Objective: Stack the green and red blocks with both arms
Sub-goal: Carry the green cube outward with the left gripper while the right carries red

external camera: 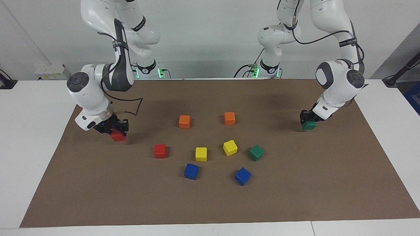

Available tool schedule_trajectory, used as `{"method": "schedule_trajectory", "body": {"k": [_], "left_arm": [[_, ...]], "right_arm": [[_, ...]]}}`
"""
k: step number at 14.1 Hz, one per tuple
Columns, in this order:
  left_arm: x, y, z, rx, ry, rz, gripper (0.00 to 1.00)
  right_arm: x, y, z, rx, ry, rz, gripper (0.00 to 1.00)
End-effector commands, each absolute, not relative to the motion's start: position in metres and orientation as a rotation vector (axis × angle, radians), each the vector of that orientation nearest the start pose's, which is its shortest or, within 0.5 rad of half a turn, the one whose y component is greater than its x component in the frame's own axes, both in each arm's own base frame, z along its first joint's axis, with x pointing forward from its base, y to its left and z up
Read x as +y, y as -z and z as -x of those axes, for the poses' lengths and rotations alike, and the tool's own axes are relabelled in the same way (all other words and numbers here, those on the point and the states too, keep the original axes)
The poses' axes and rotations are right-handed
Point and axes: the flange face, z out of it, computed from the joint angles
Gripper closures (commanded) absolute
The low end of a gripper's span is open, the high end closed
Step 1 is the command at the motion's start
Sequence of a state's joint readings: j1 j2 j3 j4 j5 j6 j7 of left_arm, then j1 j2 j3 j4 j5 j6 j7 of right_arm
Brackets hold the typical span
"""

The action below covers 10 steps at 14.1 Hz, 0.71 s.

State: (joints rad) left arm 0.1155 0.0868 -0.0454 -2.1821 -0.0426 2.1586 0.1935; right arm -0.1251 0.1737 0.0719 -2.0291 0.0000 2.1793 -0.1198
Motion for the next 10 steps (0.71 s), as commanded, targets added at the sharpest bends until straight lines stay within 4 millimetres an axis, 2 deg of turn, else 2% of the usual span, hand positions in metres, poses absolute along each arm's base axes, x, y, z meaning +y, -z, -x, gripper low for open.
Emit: {"method": "schedule_trajectory", "body": {"k": [1,4,7,10], "left_arm": [[0.039,-0.341,-0.517,0.171,-0.116,3.177,1.00],[0.039,-0.336,-0.515,0.136,-0.107,3.177,1.00],[0.031,-0.335,-0.516,-0.064,-0.112,3.173,1.00],[0.030,-0.333,-0.513,-0.060,-0.119,3.173,1.00]], "right_arm": [[-0.033,-0.359,-0.579,-0.143,0.000,3.113,1.00],[-0.040,-0.352,-0.581,-0.143,0.007,3.119,1.00],[-0.045,-0.345,-0.582,-0.161,0.003,3.118,1.00],[-0.045,-0.337,-0.583,-0.192,-0.007,3.116,1.00]]}}
